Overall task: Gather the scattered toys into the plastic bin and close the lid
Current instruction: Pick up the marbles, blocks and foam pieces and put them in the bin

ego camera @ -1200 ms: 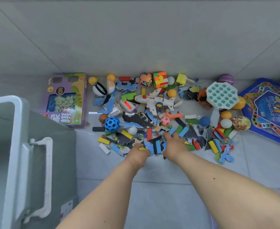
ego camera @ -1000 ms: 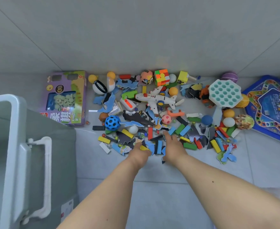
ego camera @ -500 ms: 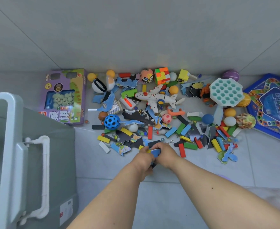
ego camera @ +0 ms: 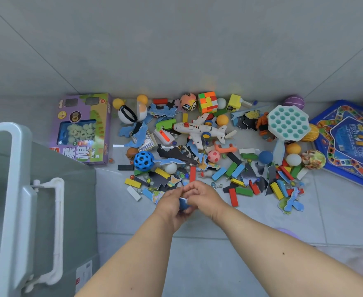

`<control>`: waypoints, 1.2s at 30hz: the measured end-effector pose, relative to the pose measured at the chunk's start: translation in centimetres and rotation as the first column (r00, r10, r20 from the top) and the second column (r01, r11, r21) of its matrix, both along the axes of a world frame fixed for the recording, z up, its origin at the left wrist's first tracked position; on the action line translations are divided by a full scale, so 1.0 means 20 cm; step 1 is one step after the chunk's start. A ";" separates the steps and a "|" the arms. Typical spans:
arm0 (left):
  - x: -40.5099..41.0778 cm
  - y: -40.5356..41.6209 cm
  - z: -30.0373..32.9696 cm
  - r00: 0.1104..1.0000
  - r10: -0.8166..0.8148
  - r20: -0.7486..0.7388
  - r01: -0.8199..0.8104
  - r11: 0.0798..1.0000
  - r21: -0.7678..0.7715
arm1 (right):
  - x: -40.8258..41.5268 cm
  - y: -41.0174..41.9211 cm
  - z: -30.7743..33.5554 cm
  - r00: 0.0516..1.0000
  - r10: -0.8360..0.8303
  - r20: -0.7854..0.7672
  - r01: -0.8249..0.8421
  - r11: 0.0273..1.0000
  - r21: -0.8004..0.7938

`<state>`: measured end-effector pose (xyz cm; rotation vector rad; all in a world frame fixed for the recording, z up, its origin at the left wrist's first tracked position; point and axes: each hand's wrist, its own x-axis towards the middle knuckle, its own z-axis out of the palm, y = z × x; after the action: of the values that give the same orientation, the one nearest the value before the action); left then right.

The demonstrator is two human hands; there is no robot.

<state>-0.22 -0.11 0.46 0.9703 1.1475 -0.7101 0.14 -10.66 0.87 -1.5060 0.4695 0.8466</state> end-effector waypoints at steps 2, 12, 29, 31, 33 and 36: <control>0.01 0.03 -0.01 0.999 0.041 -0.036 -0.042 0.999 -0.017 | 0.03 -0.01 0.02 0.995 -0.097 0.018 0.097 0.995 0.013; 0.00 0.06 0.04 0.999 -0.045 0.008 0.045 0.998 -0.051 | 0.20 -0.26 -0.10 0.776 0.631 0.004 -0.350 0.435 -0.830; 0.02 0.09 0.02 0.992 0.075 -0.103 -0.072 0.997 0.028 | 0.08 -0.21 -0.23 0.767 0.641 0.006 -0.397 0.482 -0.781; 0.03 0.09 0.01 0.995 0.034 -0.095 -0.028 0.998 0.055 | 0.08 -0.19 -0.23 0.767 0.642 -0.002 -0.402 0.478 -0.781; 0.03 0.09 0.01 0.996 -0.007 -0.084 0.013 0.997 0.073 | 0.08 -0.18 -0.23 0.735 0.677 -0.037 -0.439 0.433 -0.788; 0.04 0.09 0.01 0.997 -0.003 -0.074 0.012 0.993 0.114 | 0.07 -0.16 -0.22 0.695 0.712 -0.097 -0.483 0.362 -0.797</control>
<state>0.55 1.79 0.63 1.0528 1.2609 -0.6968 1.57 -13.79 -3.56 -2.7111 0.0025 1.0356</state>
